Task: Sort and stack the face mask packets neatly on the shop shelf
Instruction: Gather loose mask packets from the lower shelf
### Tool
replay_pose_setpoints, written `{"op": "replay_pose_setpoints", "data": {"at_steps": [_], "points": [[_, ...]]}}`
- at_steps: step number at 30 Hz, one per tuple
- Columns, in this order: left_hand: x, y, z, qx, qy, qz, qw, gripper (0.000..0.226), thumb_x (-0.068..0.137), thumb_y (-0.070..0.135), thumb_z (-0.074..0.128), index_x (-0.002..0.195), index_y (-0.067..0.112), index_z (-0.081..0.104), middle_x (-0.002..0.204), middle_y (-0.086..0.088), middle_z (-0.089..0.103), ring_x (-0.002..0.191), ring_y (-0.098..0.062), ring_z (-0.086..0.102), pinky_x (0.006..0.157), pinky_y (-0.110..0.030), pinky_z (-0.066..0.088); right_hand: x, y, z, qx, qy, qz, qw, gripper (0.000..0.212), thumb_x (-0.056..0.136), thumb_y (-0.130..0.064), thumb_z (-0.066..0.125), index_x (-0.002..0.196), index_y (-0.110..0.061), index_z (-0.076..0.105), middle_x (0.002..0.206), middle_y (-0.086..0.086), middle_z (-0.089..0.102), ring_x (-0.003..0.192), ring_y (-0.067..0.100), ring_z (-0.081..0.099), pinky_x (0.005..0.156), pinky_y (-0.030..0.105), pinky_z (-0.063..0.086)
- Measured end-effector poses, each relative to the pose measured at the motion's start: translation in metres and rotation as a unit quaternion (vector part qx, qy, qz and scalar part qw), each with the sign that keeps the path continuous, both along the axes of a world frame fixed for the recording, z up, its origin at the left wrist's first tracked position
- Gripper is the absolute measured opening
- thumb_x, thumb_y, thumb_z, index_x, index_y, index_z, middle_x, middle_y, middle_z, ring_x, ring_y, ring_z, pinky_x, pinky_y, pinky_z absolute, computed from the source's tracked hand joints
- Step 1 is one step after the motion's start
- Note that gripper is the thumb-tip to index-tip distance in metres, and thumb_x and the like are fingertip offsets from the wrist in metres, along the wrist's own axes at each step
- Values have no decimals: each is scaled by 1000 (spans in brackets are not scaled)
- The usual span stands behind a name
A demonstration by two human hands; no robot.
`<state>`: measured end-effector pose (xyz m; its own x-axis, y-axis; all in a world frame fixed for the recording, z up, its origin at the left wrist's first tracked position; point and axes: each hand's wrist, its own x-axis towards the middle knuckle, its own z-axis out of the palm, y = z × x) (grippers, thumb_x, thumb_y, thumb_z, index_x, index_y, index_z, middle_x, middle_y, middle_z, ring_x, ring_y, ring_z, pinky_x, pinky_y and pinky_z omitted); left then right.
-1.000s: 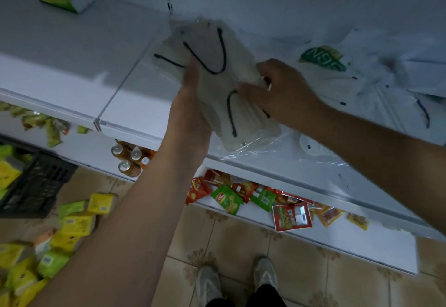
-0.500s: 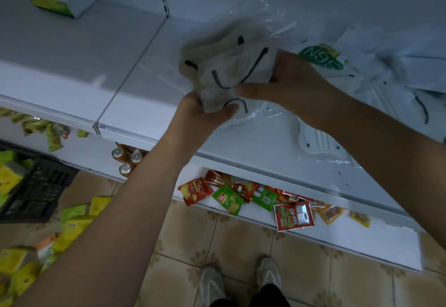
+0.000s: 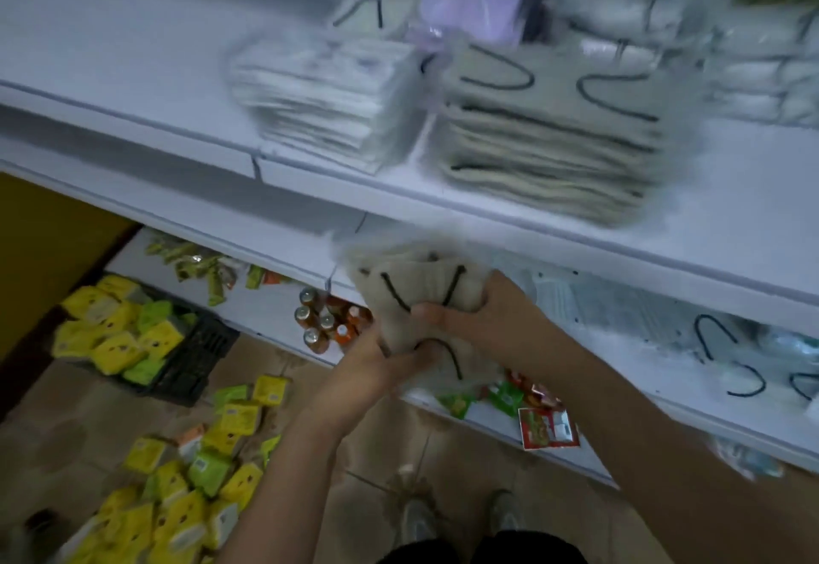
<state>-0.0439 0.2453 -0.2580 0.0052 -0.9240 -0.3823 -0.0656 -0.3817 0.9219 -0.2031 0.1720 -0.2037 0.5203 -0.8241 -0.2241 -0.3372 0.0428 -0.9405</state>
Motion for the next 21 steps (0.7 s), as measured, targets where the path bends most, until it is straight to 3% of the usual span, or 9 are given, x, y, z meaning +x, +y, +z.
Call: {"op": "replay_pose_setpoints", "data": {"at_steps": [2, 4, 6, 9, 10, 12, 16, 19, 21], "points": [[-4, 1, 44, -1, 2, -19, 1000, 26, 85, 23, 75, 109, 17, 70, 104, 1, 77, 100, -20, 72, 85, -31, 59, -9, 3, 46, -6, -64, -58, 996, 11, 83, -24, 78, 91, -29, 72, 87, -11, 76, 83, 2, 72, 73, 21, 57], [-14, -4, 87, -40, -9, -52, 998, 10, 89, 19, 73, 98, 19, 69, 81, 11, 77, 81, -7, 73, 67, -16, 56, -19, -1, 81, 0, -131, -135, 982, 20, 82, -21, 79, 101, -20, 72, 95, -2, 77, 89, 15, 74, 80, 37, 60], [-19, -13, 124, -73, -16, -54, 996, 4, 93, 16, 68, 94, 19, 66, 64, 16, 71, 62, 3, 67, 54, -9, 48, -29, -8, 114, 24, -217, -218, 951, 29, 84, -15, 76, 111, -14, 69, 102, 4, 76, 95, 22, 73, 84, 44, 59], [-23, -32, 167, -120, -16, -14, 993, 8, 88, 22, 75, 96, 20, 74, 89, -2, 77, 86, -20, 73, 72, -31, 61, -52, -21, 152, 44, -312, -284, 906, 22, 88, -9, 68, 110, -11, 69, 105, 8, 76, 97, 22, 73, 80, 38, 59], [-23, -41, 179, -129, -7, 23, 991, 6, 84, 25, 80, 82, 22, 75, 85, -9, 76, 83, -26, 72, 75, -37, 62, -60, -25, 162, 48, -324, -302, 895, 21, 88, -10, 68, 109, -11, 70, 104, 8, 76, 96, 21, 73, 78, 35, 58], [-23, -62, 196, -132, 8, 93, 987, 21, 81, 26, 82, 65, 21, 70, 68, -10, 69, 66, -22, 66, 67, -29, 57, -80, -38, 166, 62, -332, -335, 879, 21, 89, -13, 67, 109, -9, 70, 102, 8, 76, 91, 18, 73, 73, 32, 58], [-27, -110, 216, -167, -50, 140, 975, 15, 84, 26, 79, 84, 17, 66, 68, 5, 61, 62, -12, 54, 64, -26, 45, -110, -61, 160, 72, -272, -354, 892, 20, 89, -16, 69, 104, -4, 69, 93, 7, 75, 81, 18, 72, 69, 30, 58], [-31, -147, 213, -184, -154, 175, 955, 39, 81, 29, 79, 115, 28, 61, 104, -1, 64, 96, -22, 66, 92, -38, 54, -124, -71, 154, 24, -119, -348, 930, 21, 87, -26, 73, 81, -8, 65, 70, 5, 60, 71, 20, 59, 67, 29, 52], [-33, -165, 210, -198, -220, 165, 941, 46, 82, 31, 76, 123, 30, 57, 112, -4, 65, 105, -26, 66, 95, -39, 53, -129, -78, 147, -23, 0, -328, 944, 31, 87, -34, 72, 74, -8, 64, 70, 4, 63, 74, 23, 59, 72, 36, 49]]}}
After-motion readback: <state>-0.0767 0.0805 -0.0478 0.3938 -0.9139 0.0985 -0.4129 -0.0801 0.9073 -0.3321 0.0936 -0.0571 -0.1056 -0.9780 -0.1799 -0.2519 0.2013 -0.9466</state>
